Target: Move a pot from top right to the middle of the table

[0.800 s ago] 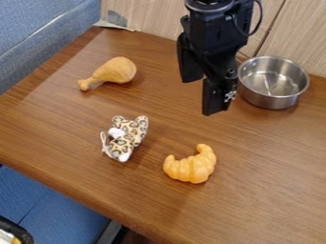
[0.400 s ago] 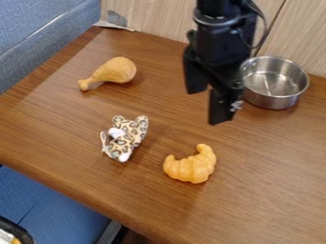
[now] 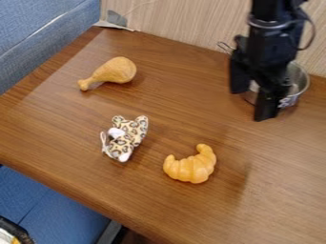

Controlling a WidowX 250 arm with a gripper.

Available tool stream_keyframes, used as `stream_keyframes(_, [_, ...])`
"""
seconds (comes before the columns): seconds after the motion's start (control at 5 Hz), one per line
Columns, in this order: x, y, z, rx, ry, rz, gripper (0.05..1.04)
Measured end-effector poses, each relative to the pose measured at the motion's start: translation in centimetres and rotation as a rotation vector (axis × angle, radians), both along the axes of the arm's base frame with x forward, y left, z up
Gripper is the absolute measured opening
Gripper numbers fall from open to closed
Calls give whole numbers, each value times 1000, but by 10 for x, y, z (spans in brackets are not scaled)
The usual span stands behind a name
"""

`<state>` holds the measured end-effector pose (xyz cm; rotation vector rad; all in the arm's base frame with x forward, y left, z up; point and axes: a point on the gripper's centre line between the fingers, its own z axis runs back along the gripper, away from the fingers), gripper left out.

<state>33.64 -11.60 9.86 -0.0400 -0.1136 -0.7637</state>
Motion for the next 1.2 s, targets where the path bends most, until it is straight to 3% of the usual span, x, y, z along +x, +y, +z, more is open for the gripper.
stream_keyframes(0.4, [53, -27, -1, -23, -66, -44, 1000])
stream_keyframes(0.6, [56, -34, -10, -9, -78, -77, 1000])
stream_keyframes(0.8, [59, -46, -27, -24, -91, -120, 1000])
stream_keyframes(1.2, [59, -51, -29, 23, -124, -147, 945])
